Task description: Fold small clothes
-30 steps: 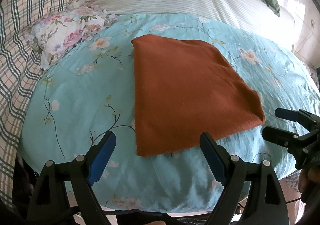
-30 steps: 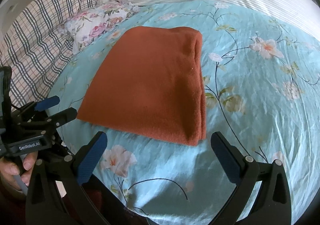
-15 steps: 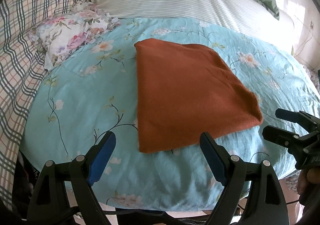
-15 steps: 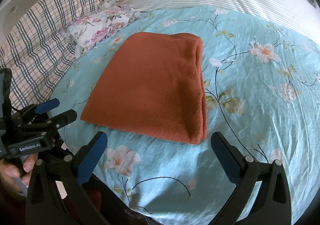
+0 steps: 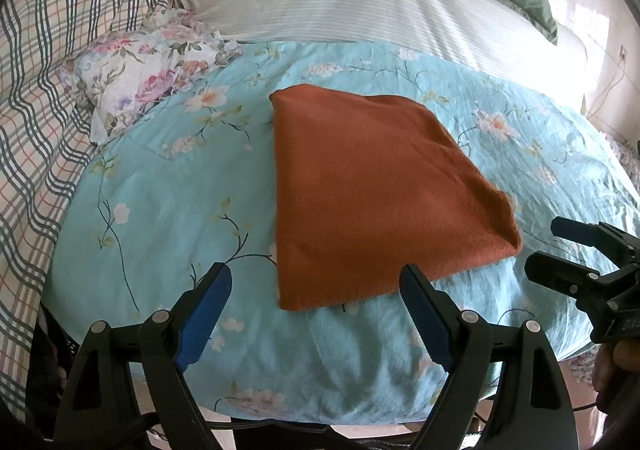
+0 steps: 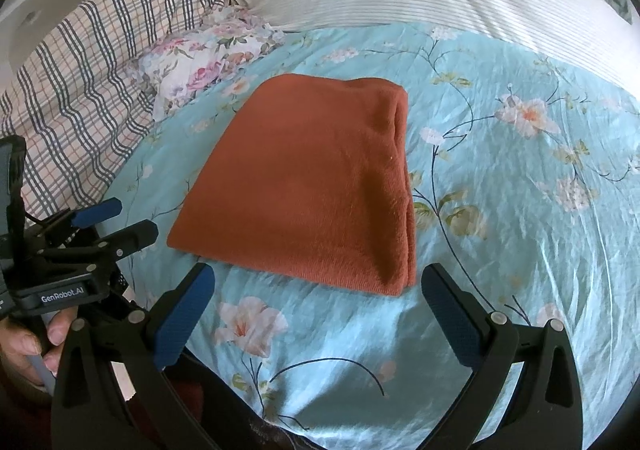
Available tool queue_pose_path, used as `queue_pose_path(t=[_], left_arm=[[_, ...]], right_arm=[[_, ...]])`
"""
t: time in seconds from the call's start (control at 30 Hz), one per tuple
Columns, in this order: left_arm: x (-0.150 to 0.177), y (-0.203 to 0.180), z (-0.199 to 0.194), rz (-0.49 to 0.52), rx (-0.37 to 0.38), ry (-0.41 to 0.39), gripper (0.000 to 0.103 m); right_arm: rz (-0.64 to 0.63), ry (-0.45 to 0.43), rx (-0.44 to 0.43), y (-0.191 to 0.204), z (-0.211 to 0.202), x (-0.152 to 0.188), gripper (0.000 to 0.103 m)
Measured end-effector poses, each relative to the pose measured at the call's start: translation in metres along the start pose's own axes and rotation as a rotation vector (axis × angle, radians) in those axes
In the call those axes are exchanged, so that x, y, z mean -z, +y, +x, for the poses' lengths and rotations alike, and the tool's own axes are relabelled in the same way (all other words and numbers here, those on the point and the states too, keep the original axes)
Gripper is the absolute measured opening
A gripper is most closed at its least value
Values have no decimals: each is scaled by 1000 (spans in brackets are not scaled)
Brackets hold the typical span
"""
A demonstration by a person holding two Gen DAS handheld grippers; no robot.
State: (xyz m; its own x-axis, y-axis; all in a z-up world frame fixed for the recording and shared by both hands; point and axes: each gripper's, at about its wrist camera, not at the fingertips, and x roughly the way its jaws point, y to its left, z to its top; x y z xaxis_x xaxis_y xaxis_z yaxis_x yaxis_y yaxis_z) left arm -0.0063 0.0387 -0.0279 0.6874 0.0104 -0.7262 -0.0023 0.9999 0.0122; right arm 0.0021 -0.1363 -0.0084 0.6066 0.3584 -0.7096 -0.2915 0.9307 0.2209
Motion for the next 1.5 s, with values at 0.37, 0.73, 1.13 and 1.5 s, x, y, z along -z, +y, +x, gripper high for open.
queue_pose_path(t=[0.37,0.73,1.13,1.5], left_arm=[[-1,-1,-2,5,2,-4,86],[-1,-3,-2,6,2,-4,86],[-3,-4,0,9,0,0,86],[-4,-3,2,13,6,1,86]], right_arm=[[-1,-3,0,1,-1,-1,103],[-3,-1,2,1,-1,-1,103],[-4,-1,-1,0,1,-4,103],[-2,-3,1,3,1,-4,103]])
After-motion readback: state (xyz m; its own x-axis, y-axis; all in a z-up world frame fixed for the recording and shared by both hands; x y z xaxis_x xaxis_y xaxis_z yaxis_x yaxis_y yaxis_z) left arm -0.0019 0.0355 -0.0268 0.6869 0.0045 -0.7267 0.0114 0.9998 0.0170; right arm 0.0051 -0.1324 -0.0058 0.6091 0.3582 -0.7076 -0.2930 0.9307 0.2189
